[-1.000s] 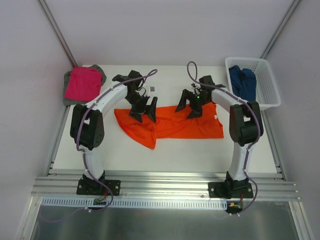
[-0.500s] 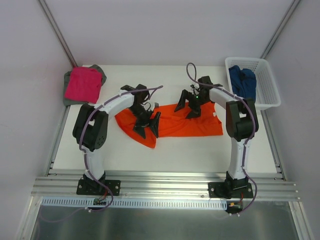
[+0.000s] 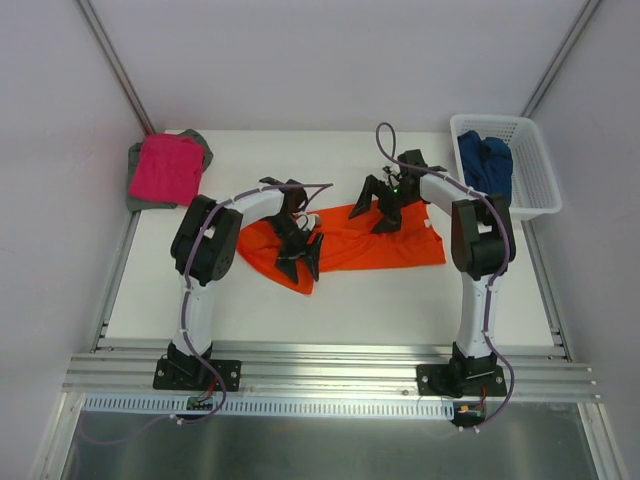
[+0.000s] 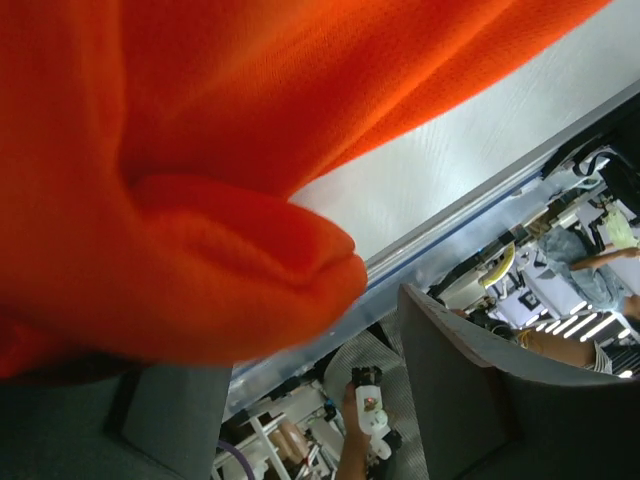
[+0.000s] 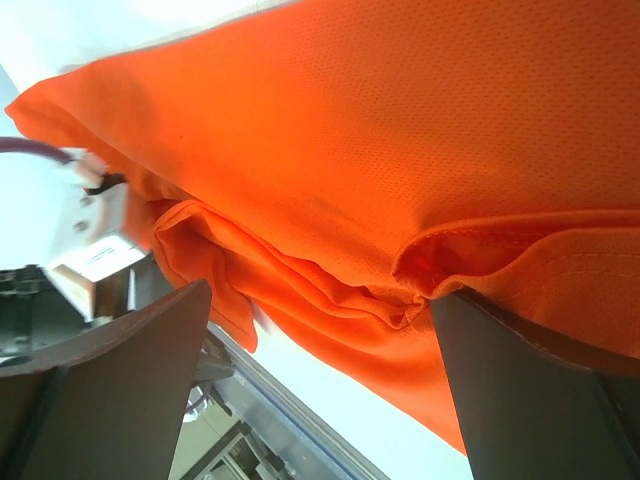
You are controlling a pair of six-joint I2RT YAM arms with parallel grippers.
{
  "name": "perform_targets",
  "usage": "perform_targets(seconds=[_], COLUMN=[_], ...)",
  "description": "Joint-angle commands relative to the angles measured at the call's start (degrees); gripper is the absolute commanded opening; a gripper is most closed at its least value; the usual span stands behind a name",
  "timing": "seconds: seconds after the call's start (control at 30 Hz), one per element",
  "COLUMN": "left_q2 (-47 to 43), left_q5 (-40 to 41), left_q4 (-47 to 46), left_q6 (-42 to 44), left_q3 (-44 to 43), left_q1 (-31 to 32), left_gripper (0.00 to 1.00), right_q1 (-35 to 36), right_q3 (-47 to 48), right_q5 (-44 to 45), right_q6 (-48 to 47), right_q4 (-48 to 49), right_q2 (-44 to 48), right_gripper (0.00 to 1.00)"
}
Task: Fold and stack the t-shirts
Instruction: Fold the tshirt
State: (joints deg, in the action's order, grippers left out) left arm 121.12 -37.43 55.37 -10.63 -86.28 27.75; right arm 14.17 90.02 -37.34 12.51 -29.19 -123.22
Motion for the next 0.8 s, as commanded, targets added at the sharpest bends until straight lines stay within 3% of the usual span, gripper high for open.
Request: perform_targets(seconds=[0.0, 0.13, 0.23, 0.3, 0.37, 0.77], left_q2=[1.39, 2.37, 2.89, 2.89, 2.63, -3.43], left_q5=[-1.33, -0.80, -0.28, 0.07, 0.60, 0.95], left_q4=[0.70, 0.52, 0.35, 0.17, 0.26, 1.14], left_q6=[-0.79, -1.14, -1.14, -0.97, -0.71, 1.49], left_q3=[-2.31, -2.49, -2.49, -2.58, -2.49, 2.34], left_q1=[0.99, 1.52, 1.87, 1.87, 1.78, -2.08], left_gripper=[0.63, 0.52, 0.50, 0.30, 0.20, 0.00], right_q1=[-0.29, -0.29, -0.29, -0.29, -0.29, -1.52], right_q3=[0.51, -0.28, -0.89, -1.25, -1.77, -6.34], right_q5=[2.28, 1.75, 1.48, 1.66, 1.83, 3.59], right_q6=[-0.04, 1.37, 1.72, 1.73, 1.38, -2.05], right_q4=[1.41, 2.38, 2.65, 2.56, 2.30, -0.16], right_q2=[-1.33, -0.45, 0.17, 0.35, 0.52, 2.81], right_gripper=[0.97, 0.97, 0.97, 0.97, 0.96, 0.96])
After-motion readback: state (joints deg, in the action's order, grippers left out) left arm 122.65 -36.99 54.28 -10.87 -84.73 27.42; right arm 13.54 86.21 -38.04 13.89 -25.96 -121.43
